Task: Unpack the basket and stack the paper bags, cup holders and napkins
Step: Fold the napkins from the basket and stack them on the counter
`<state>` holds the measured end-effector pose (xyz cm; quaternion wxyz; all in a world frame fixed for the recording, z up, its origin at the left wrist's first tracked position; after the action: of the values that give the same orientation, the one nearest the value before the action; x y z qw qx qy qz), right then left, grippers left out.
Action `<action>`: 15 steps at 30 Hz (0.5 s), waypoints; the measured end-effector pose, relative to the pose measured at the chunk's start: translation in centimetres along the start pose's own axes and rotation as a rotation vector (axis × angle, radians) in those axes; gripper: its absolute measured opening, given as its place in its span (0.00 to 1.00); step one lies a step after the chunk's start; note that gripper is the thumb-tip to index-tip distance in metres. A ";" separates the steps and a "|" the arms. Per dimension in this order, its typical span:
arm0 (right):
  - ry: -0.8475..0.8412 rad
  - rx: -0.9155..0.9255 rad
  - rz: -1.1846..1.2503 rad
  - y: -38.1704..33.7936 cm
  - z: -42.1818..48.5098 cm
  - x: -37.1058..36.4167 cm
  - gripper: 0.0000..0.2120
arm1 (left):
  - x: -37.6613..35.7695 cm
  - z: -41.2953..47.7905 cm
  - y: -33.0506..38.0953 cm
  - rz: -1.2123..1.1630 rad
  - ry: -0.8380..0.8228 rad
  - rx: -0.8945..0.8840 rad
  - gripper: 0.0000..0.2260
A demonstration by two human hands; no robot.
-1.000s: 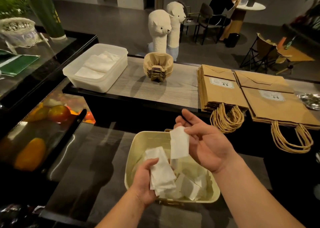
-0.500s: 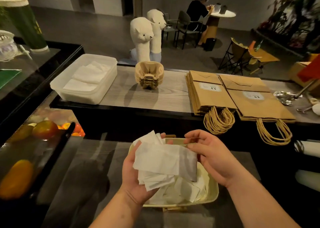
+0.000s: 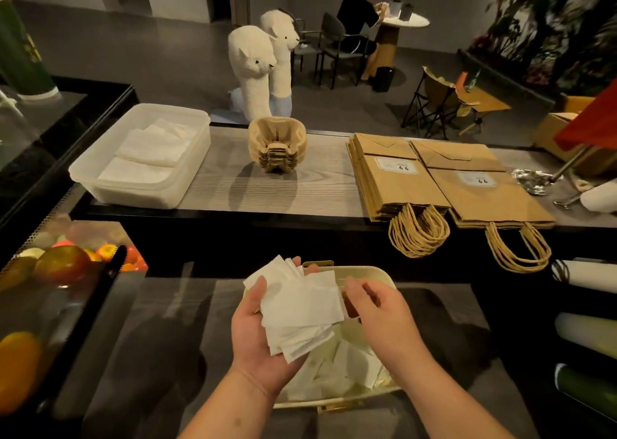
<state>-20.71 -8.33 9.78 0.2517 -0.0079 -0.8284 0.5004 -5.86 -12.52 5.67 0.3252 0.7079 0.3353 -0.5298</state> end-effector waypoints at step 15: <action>0.342 0.382 -0.113 -3.8 1.4 0.7 0.05 | 3.7 -0.1 2.4 0.376 0.289 0.059 0.26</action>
<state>-20.95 -11.22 12.72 0.4126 0.0018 -0.6634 0.6243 -2.98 -13.29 2.37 0.3459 0.8356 0.2251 -0.3626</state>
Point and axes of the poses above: each hand's wrist, its own z-axis towards the middle knuckle, its own x-axis out of the back of the hand, y = z × x, the point moved 3 cm from there along z, towards the middle knuckle, and after that the axes turned 8 degrees about -x, right-handed, at the moved point
